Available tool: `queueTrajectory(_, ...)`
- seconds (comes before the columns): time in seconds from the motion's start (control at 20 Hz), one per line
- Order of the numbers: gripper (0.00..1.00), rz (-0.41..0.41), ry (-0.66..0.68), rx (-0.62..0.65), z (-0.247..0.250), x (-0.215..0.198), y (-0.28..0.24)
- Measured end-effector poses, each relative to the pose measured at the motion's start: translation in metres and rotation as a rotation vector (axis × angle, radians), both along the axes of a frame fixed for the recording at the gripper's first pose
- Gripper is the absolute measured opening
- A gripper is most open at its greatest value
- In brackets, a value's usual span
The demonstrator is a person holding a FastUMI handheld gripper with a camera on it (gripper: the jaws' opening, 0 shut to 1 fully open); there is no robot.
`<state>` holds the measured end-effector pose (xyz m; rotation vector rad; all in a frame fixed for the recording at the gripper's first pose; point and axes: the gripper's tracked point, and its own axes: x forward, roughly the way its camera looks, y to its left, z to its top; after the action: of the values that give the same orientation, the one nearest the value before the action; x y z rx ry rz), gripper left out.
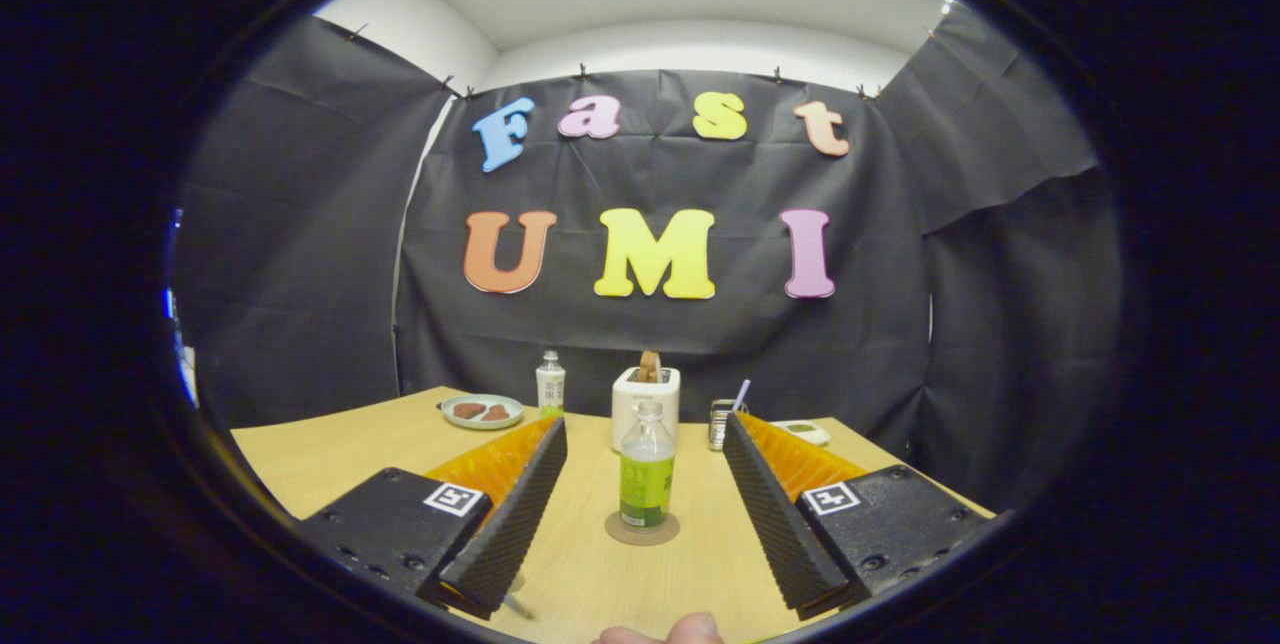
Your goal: Take the bottle from table, then pour the juice into the cup, finally place the bottle on the coaster
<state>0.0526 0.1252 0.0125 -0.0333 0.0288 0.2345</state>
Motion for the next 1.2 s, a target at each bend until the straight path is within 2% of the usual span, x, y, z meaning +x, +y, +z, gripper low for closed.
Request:
queueTrajectory(0.2, 1.0, 0.011, 0.006, -0.004, -0.014, -0.028, 0.007)
queueTrajectory(0.55, 1.0, -0.026, -0.012, -0.009, -0.032, -0.052, 0.004)
queueTrajectory(1.2, 1.0, -0.04, -0.014, 0.013, -0.038, -0.05, 0.005)
